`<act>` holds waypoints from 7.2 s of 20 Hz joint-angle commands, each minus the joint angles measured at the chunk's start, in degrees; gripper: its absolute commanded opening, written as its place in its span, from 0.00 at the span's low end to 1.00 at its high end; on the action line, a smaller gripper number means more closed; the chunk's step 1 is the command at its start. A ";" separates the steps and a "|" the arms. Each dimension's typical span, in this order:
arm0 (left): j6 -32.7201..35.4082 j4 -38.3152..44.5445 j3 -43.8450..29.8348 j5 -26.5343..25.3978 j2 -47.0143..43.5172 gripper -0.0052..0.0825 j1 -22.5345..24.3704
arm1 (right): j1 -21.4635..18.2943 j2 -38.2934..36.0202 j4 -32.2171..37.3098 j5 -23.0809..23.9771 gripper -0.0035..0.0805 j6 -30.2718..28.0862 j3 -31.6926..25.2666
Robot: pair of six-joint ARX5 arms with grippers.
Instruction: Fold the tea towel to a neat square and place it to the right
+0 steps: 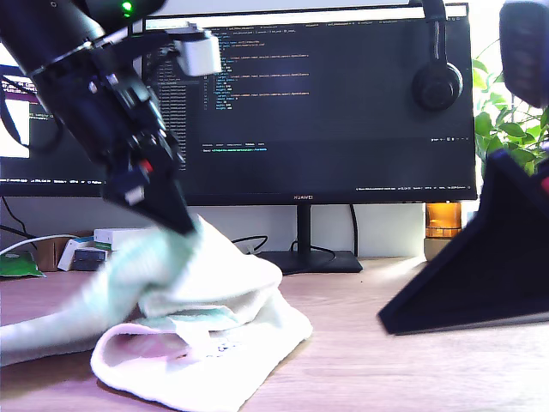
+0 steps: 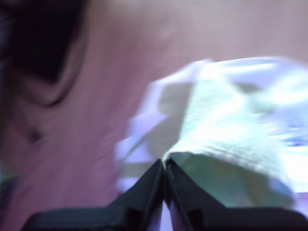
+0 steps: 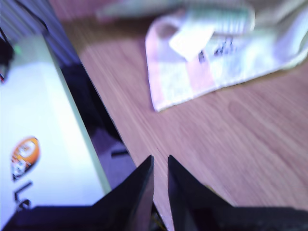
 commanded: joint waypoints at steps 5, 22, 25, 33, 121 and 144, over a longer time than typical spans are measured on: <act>-0.35 -5.16 1.11 -1.84 0.07 0.04 5.14 | 0.24 12.57 1.92 0.81 0.13 -3.69 9.40; -0.31 -2.84 1.11 -1.25 0.07 0.48 21.05 | 1.86 25.81 -3.41 1.07 0.17 -9.75 22.93; 0.72 -0.98 1.11 -1.33 0.07 0.53 21.88 | 1.86 25.81 -3.41 1.07 0.17 -9.75 22.93; 4.44 -0.92 1.11 -5.16 0.07 0.53 27.96 | 1.86 25.81 -3.45 1.07 0.17 -9.75 22.93; -63.60 -35.34 28.35 -16.76 30.93 0.37 -1.11 | 1.60 25.81 -3.93 2.58 0.17 -14.16 23.04; -58.34 -38.29 28.52 -11.78 21.07 0.04 -1.18 | 4.66 25.81 -3.82 3.08 0.37 -18.82 23.04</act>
